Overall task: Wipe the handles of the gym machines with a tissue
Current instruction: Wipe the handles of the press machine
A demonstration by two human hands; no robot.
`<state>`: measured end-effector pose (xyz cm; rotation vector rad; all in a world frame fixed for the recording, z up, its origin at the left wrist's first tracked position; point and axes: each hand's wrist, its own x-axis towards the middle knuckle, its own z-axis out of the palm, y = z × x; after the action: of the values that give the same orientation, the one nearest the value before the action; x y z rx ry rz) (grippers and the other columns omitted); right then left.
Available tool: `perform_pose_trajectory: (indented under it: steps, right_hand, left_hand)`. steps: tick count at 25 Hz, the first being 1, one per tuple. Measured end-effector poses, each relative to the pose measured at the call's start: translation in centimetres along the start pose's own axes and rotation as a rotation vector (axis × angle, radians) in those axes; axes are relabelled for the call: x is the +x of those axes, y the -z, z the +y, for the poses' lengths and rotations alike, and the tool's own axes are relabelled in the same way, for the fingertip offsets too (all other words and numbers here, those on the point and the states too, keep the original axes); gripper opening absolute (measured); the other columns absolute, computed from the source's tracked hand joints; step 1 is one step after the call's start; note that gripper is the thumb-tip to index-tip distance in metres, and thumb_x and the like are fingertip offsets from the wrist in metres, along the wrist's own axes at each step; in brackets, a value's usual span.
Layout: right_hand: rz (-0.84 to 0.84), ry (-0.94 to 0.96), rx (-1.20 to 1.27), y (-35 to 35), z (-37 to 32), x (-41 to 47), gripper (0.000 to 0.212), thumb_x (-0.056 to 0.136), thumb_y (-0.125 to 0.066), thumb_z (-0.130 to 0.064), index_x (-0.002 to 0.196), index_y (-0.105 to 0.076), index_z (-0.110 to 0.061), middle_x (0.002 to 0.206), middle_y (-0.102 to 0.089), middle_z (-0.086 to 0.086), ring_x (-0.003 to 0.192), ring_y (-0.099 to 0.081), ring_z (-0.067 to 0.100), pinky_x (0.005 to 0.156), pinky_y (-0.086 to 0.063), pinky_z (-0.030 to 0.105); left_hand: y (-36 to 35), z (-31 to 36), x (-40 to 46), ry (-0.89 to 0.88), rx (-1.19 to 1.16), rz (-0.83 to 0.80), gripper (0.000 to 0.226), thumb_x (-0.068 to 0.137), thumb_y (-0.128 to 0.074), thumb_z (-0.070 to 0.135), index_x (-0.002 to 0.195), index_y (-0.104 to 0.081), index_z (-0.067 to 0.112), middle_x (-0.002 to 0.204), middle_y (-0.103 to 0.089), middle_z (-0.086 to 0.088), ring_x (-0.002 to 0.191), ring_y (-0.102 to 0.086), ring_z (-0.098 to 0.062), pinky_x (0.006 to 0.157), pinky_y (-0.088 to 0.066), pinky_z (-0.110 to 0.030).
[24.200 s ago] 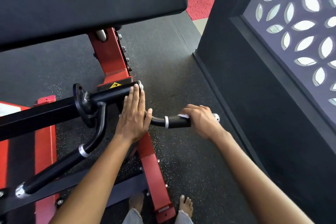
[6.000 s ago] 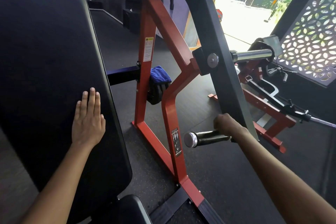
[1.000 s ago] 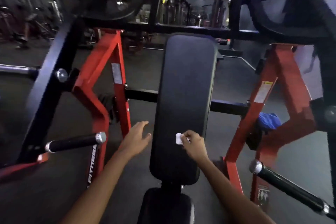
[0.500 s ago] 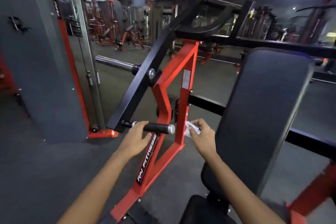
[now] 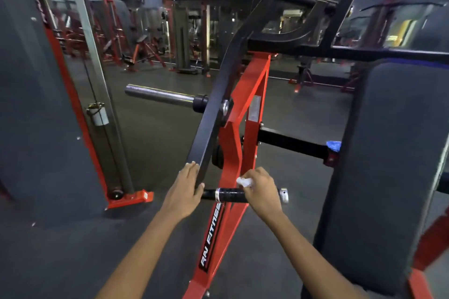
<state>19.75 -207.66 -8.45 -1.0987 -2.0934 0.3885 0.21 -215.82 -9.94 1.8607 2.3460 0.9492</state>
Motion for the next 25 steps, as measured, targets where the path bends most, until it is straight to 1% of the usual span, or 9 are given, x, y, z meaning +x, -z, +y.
perform_pose_trajectory:
  steps: [4,8,11,13,15,18,20,23,25]
  right_hand:
    - [0.01,0.016,-0.266,-4.3,-2.4,0.1,0.011,0.074,-0.059,0.002,0.073,-0.056,-0.009,0.079,-0.06,0.006,0.076,-0.052,0.027,0.054,-0.042,0.037]
    - [-0.128,0.222,-0.443,-7.1,-2.6,-0.1,0.032,0.046,-0.08,0.005,0.062,-0.062,-0.015,0.063,-0.059,-0.003,0.065,-0.057,0.019,0.043,-0.046,0.023]
    - [-0.246,0.378,-0.562,-8.0,-1.3,-1.1,0.028,0.052,-0.077,-0.004,0.078,-0.071,-0.013,0.076,-0.063,-0.001,0.072,-0.057,0.018,0.06,-0.053,0.023]
    - [-0.228,0.475,-0.597,-8.2,-1.1,-2.0,0.022,0.07,-0.061,-0.01,0.089,-0.071,-0.008,0.087,-0.064,0.005,0.079,-0.056,0.022,0.072,-0.054,0.028]
    - [-0.176,0.509,-0.633,-8.5,-1.2,-2.3,0.02,0.074,-0.064,-0.014,0.091,-0.072,-0.007,0.09,-0.066,0.007,0.084,-0.055,0.022,0.078,-0.054,0.029]
    - [-0.118,0.421,-0.597,-9.0,-1.1,-2.0,0.041,0.055,-0.08,-0.005,0.095,-0.072,-0.004,0.091,-0.065,0.005,0.082,-0.059,0.02,0.074,-0.055,0.024]
    - [-0.097,0.406,-0.6,-9.3,-0.9,-1.9,0.042,0.057,-0.078,0.0,0.098,-0.07,-0.003,0.093,-0.065,0.006,0.082,-0.06,0.02,0.074,-0.055,0.026]
    - [-0.071,0.388,-0.581,-9.6,-0.4,-1.5,0.034,0.062,-0.073,0.001,0.096,-0.069,-0.005,0.093,-0.066,0.005,0.08,-0.059,0.02,0.069,-0.054,0.029]
    - [-0.088,0.365,-0.589,-9.5,-0.3,-1.5,0.03,0.064,-0.071,0.001,0.092,-0.069,-0.007,0.091,-0.065,0.003,0.078,-0.056,0.02,0.067,-0.052,0.029]
  left_hand:
    - [-1.0,-3.4,2.2,-0.144,0.02,0.005,0.06,0.099,-0.04,0.024,0.149,-0.013,0.006,0.159,-0.004,-0.003,0.146,0.001,-0.014,0.115,-0.007,-0.022]
    - [-3.7,-5.1,3.1,-0.185,0.021,-0.019,0.061,0.098,-0.04,0.018,0.149,-0.01,0.004,0.159,0.004,-0.002,0.146,0.004,-0.013,0.116,-0.02,-0.028]
    - [-4.8,-5.6,3.1,-0.197,0.092,0.023,0.055,0.098,-0.032,0.015,0.148,-0.014,-0.001,0.158,-0.007,-0.011,0.146,-0.009,-0.023,0.116,-0.024,-0.035]
    - [-4.9,-5.8,3.4,-0.252,0.173,0.052,0.055,0.095,-0.024,0.017,0.146,-0.017,-0.003,0.155,-0.017,-0.017,0.143,-0.019,-0.029,0.115,-0.026,-0.04]
    - [-4.7,-6.2,4.4,-0.277,0.213,0.081,0.056,0.094,-0.021,0.019,0.145,-0.017,-0.003,0.154,-0.02,-0.018,0.141,-0.024,-0.03,0.115,-0.026,-0.041]
    - [-5.0,-6.3,5.4,-0.28,0.24,0.097,0.057,0.095,-0.019,0.021,0.147,-0.016,-0.001,0.156,-0.014,-0.016,0.144,-0.018,-0.029,0.118,-0.012,-0.039]
    - [-5.4,-6.7,5.4,-0.289,0.265,0.118,0.056,0.096,-0.02,0.021,0.148,-0.015,0.0,0.157,-0.012,-0.016,0.145,-0.014,-0.028,0.118,-0.005,-0.038]
    - [-5.4,-6.7,6.5,-0.32,0.265,0.134,0.057,0.096,-0.02,0.021,0.148,-0.012,-0.001,0.157,-0.01,-0.017,0.145,-0.012,-0.029,0.118,-0.007,-0.04]
    - [-5.2,-6.5,7.4,-0.348,0.251,0.141,0.057,0.096,-0.026,0.018,0.147,-0.014,-0.003,0.156,-0.012,-0.019,0.145,-0.014,-0.03,0.118,-0.015,-0.041]
